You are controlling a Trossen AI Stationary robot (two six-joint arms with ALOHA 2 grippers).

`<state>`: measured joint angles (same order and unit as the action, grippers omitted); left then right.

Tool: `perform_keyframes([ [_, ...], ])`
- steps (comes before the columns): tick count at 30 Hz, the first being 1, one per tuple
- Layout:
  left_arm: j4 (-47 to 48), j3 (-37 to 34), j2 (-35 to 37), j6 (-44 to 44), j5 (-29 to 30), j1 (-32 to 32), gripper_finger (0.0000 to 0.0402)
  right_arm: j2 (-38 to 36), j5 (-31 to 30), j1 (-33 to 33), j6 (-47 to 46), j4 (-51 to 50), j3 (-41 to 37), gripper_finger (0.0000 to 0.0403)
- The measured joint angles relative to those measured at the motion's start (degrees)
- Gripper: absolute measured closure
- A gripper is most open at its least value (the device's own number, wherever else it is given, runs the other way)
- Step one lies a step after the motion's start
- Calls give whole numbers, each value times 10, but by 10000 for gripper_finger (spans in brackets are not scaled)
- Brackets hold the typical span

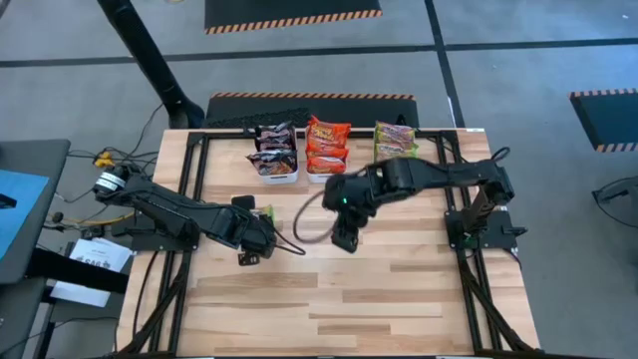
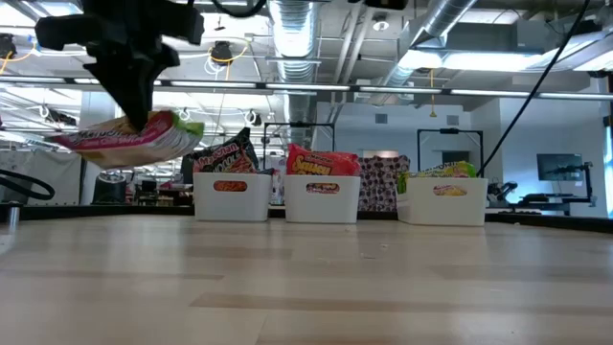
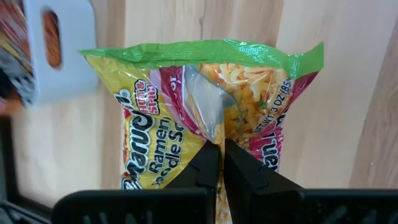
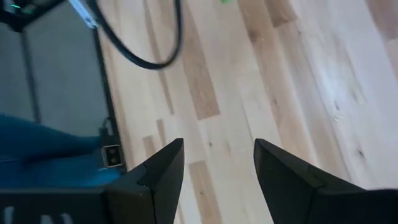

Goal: Sort Maruchan noodles
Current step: Put the green noodle pack into the right white bin

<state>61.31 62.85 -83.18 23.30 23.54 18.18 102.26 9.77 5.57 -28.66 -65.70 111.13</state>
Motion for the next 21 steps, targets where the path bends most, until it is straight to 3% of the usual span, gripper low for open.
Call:
perform_keyframes([
  [4,0,17,0,-36,27,11,401,0,-53,43,-27,-14,0,184],
  [11,-1,51,0,-111,72,27,401,0,-95,97,-110,-18,0,184],
  [21,-3,106,0,-199,142,57,401,0,-113,97,-164,-7,0,184],
])
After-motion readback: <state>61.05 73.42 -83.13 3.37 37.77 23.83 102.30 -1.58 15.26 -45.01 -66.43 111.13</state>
